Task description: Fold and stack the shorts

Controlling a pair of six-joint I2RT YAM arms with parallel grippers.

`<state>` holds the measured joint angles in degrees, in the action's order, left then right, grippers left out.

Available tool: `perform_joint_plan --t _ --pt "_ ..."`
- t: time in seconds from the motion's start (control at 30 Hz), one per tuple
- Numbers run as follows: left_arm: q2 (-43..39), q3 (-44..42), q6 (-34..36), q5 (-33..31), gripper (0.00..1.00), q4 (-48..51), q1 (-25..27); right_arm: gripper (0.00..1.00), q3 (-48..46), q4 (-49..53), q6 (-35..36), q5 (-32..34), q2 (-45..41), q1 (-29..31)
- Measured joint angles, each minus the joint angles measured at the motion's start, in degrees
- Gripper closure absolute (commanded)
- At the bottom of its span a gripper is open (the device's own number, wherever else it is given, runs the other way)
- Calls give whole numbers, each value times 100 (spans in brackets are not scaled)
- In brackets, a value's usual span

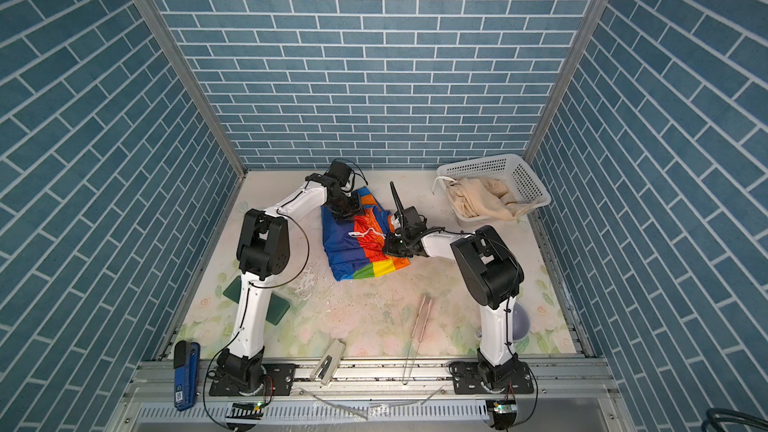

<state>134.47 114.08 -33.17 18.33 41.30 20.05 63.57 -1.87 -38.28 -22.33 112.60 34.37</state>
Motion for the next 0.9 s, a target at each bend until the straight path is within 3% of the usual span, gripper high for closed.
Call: perform_joint_plan --t 0.23,0.37,0.5,0.57,0.7,0.8,0.9 --pt "2 -15 -17 254 49 -234 -103 100 11 74 94 42 -35 28" --pt "-155 -68 -28 411 43 -238 -96 100 37 595 470 496 -376 229" --pt "-990 -485 70 323 41 -245 -103 100 409 1250 1058 1117 -723 767" --pt "-1600 -811 116 170 46 -315 -116 100 671 1394 1314 1285 -780 1012" --pt "-2638 -1499 149 -7 58 -675 -273 100 898 1329 1650 1250 -787 1357" --pt "-2771 -1958 39 -2 58 -1064 -525 100 916 1316 1875 1069 -723 1488" --pt "-2435 -2356 -101 39 49 -1427 -769 100 1110 1346 2081 798 -442 1591"
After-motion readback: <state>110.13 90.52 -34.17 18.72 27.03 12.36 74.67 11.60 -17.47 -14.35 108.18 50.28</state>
